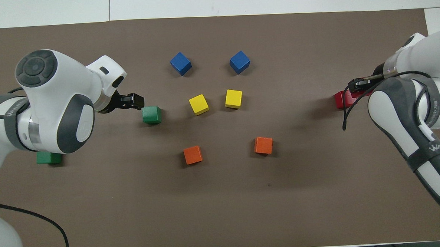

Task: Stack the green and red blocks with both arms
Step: 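Grasp the other green with the left gripper while the right gripper carries red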

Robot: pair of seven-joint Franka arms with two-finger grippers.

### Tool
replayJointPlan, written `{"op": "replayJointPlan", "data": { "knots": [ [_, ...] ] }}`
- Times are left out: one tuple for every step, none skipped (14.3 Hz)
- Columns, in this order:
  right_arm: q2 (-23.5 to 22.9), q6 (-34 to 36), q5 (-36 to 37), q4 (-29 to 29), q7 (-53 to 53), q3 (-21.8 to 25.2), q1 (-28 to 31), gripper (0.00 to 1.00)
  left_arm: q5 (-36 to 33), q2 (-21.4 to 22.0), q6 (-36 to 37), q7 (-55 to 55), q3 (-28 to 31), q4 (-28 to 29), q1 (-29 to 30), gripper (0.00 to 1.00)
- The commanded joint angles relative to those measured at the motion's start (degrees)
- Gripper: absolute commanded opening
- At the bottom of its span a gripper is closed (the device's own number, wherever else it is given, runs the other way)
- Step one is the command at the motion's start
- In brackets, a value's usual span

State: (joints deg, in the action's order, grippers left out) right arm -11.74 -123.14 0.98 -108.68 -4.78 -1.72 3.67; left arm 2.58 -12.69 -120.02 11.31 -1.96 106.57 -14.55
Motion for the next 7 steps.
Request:
{"op": "replayJointPlan", "data": {
  "knots": [
    [1.55, -2.97, 0.07, -3.29, -1.63, -0.65, 0.64, 0.0, -0.91, -4.69, -3.2, 2.22, 0.99, -1.62, -2.85, 1.0],
    [1.46, -4.03, 0.07, -3.73, -1.72, -0.65, 0.46, 0.0, -0.91, -5.58, -4.34, 2.22, 0.99, -1.63, -3.03, 1.0],
    [1.46, -4.47, 0.07, -4.26, -1.81, -0.65, 0.46, 0.0, -1.09, -6.2, -4.96, 2.22, 0.99, -1.63, -2.95, 1.0],
    [1.37, -4.48, 0.07, -4.35, -1.81, -0.65, 0.46, 0.0, -1.09, -6.64, -5.4, 2.22, 0.99, -1.71, -3.03, 1.0],
    [1.2, -4.48, 0.07, -4.35, -1.9, -0.65, 0.46, 0.0, -1.18, -6.91, -5.75, 2.22, 0.99, -1.71, -3.03, 1.0],
    [0.93, -4.48, 0.07, -4.44, -1.9, -0.65, 0.46, 0.0, -1.18, -7.08, -6.1, 2.22, 0.99, -1.63, -3.21, 1.0],
    [0.76, -4.48, 0.07, -4.53, -1.99, -0.56, 0.55, 0.0, -1.09, -7.69, -6.46, 2.31, 0.99, -1.63, -3.73, 1.0]
  ]
}}
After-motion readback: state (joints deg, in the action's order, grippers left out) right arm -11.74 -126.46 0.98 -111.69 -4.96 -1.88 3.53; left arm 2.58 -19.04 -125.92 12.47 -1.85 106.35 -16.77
